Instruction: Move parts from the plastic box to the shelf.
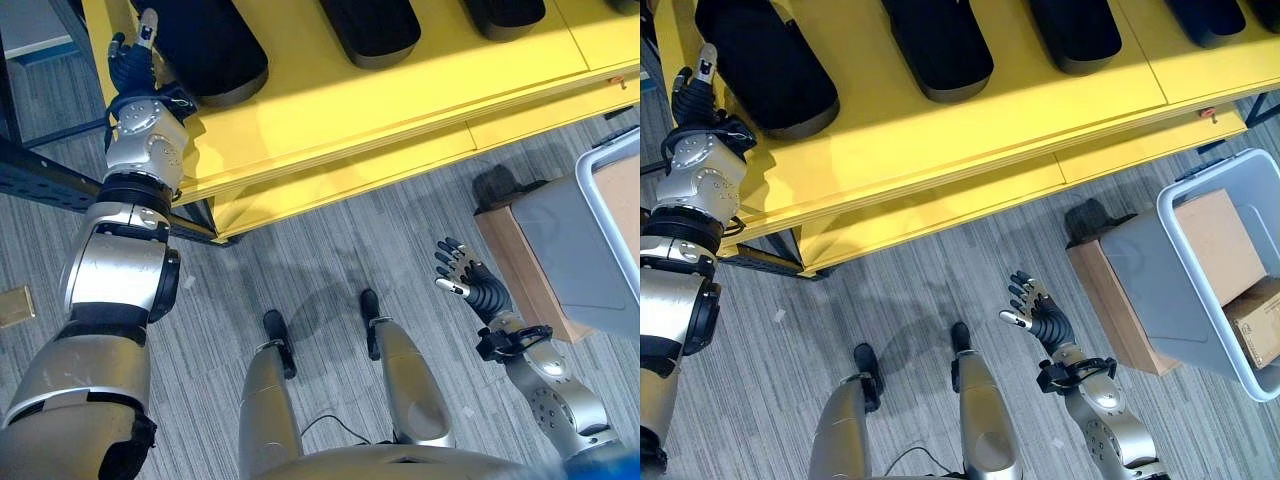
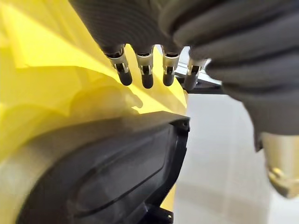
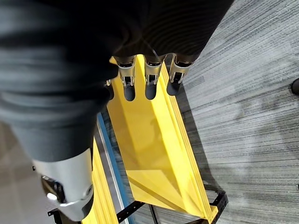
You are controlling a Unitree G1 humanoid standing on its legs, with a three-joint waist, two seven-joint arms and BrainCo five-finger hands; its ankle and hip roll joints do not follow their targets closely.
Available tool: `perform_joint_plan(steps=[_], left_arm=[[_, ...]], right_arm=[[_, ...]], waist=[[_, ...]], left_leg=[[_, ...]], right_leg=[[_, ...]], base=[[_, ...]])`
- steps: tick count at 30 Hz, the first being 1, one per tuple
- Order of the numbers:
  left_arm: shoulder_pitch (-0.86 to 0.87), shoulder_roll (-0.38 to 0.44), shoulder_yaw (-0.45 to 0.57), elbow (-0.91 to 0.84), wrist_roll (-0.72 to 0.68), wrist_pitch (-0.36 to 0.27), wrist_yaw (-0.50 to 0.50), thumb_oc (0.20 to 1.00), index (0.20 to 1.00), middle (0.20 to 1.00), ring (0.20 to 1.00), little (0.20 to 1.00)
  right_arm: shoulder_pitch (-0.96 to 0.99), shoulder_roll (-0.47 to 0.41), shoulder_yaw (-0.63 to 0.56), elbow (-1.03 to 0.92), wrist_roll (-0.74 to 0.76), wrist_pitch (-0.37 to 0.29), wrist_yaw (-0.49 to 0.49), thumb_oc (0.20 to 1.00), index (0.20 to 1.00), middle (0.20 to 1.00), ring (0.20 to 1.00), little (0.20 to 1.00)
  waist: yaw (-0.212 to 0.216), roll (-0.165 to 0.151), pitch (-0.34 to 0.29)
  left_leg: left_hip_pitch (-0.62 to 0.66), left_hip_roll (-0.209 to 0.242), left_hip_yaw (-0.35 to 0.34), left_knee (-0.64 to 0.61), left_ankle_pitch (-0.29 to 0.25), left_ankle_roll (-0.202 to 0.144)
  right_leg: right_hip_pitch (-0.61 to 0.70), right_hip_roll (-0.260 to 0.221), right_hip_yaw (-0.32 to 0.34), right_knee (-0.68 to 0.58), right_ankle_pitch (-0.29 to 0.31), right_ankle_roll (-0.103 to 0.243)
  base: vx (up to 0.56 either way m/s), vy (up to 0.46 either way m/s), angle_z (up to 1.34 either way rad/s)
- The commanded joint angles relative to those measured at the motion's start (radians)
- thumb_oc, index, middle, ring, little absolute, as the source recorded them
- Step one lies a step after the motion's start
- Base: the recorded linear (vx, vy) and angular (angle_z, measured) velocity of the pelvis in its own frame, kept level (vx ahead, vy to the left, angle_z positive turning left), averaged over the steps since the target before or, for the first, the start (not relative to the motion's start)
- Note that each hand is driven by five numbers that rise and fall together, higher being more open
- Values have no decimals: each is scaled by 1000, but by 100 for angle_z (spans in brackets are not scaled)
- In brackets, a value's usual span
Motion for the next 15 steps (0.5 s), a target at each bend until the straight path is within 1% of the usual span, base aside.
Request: perform_joint_plan(steps=[1, 8, 14, 15], left_arm=[[-48, 54, 27, 2, -10, -70, -1, 1000, 1000, 1000, 1000, 1000], [-60, 86, 6, 8, 19, -65, -10, 1000, 1000, 1000, 1000, 1000], [-86, 122, -46, -23, 94, -69, -10, 1000, 1000, 1000, 1000, 1000], [-91, 134, -77, -68, 139, -74, -10, 1000, 1000, 1000, 1000, 1000]], right_arm=[[27, -68, -68, -30, 18, -32, 5, 1000, 1000, 1000, 1000, 1000], [22, -82, -74, -34, 16, -28, 16, 1000, 1000, 1000, 1000, 1000], [14, -95, -80, -34, 11, -26, 22, 1000, 1000, 1000, 1000, 1000], [14, -96, -84, -35, 8, -27, 26, 1000, 1000, 1000, 1000, 1000]], waist=[[9, 21, -47], [14, 27, -52], [21, 34, -54], [23, 35, -49]], left_leg=[[25, 52, -56, 47, -44, -56], [56, 50, -58, 35, -40, -59], [100, 44, -61, 13, -29, -63], [101, 40, -59, 3, 2, -59]], right_leg=[[58, -89, -14, -17, 8, 90], [96, -91, -21, -23, 4, 90], [144, -97, -30, -36, 4, 92], [151, -102, -36, -46, 24, 87]], base=[[0, 0, 0], [0, 0, 0], [-10, -6, 4], [-90, -14, 10]])
